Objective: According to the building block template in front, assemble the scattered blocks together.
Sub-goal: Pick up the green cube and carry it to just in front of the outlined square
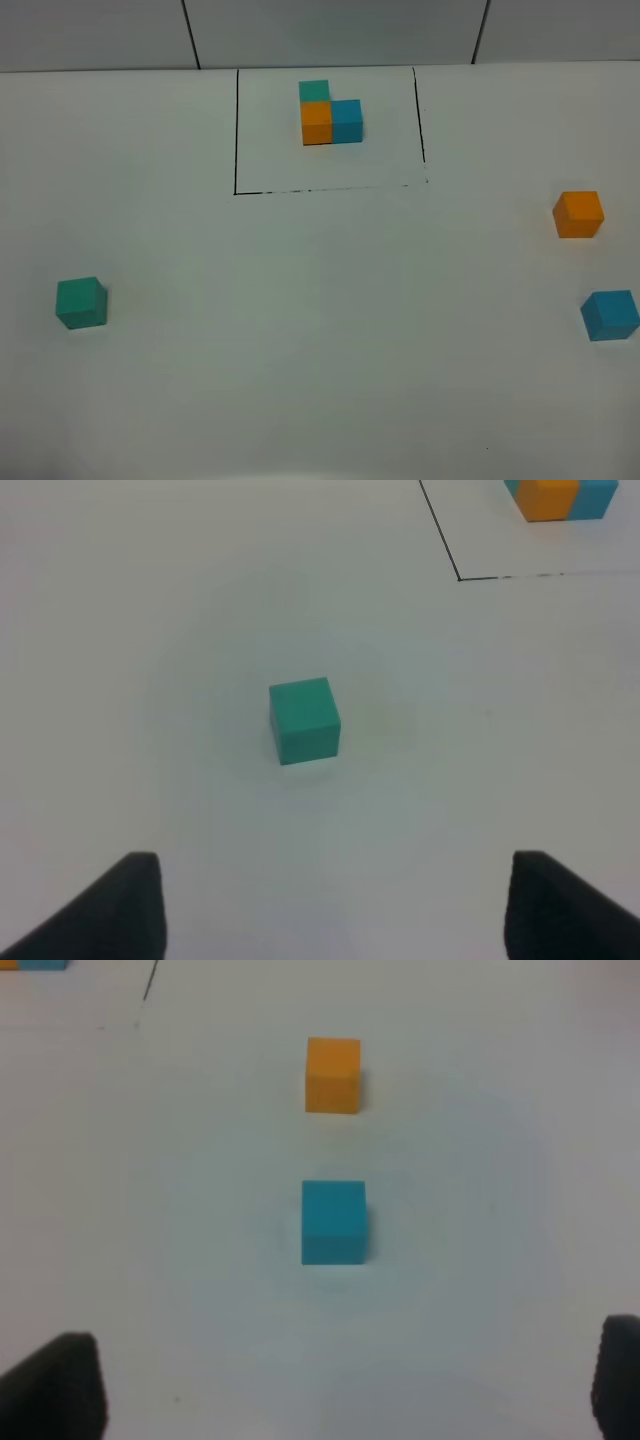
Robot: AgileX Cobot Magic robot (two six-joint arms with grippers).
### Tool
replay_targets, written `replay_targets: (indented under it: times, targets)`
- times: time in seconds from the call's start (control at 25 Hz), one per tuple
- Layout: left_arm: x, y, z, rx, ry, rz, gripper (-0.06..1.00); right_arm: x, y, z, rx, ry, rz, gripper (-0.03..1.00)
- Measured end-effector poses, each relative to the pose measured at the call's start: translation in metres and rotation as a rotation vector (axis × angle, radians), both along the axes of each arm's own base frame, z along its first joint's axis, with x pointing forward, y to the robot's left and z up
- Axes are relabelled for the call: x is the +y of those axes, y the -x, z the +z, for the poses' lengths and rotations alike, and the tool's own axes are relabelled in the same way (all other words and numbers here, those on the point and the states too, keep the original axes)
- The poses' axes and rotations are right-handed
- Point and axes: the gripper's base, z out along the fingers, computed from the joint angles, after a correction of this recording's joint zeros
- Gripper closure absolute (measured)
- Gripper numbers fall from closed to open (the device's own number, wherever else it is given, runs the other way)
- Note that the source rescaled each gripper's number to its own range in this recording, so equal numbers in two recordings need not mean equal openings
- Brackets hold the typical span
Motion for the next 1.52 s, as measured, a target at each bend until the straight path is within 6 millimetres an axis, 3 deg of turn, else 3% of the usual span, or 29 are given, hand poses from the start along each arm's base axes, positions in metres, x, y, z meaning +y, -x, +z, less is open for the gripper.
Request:
replay_targets:
  times: [0.88, 1.32, 1.52]
  targets:
    - [0.0000, 0.0000, 0.0000, 0.000, 0.000, 0.000, 0.37, 0.0004, 0.0000, 0.0000, 0.000, -0.005, 0.002, -0.03]
    - [0.0000, 0.0000, 0.0000, -0.001, -0.010, -0.006, 0.37, 0.0012, 0.0000, 0.0000, 0.000, -0.013, 0.007, 0.01]
    - [0.0000, -0.0043, 0.0043, -0.004, 0.004, 0.003, 0.23, 0.0013, 0.0000, 0.0000, 0.000, -0.014, 0.008, 0.04]
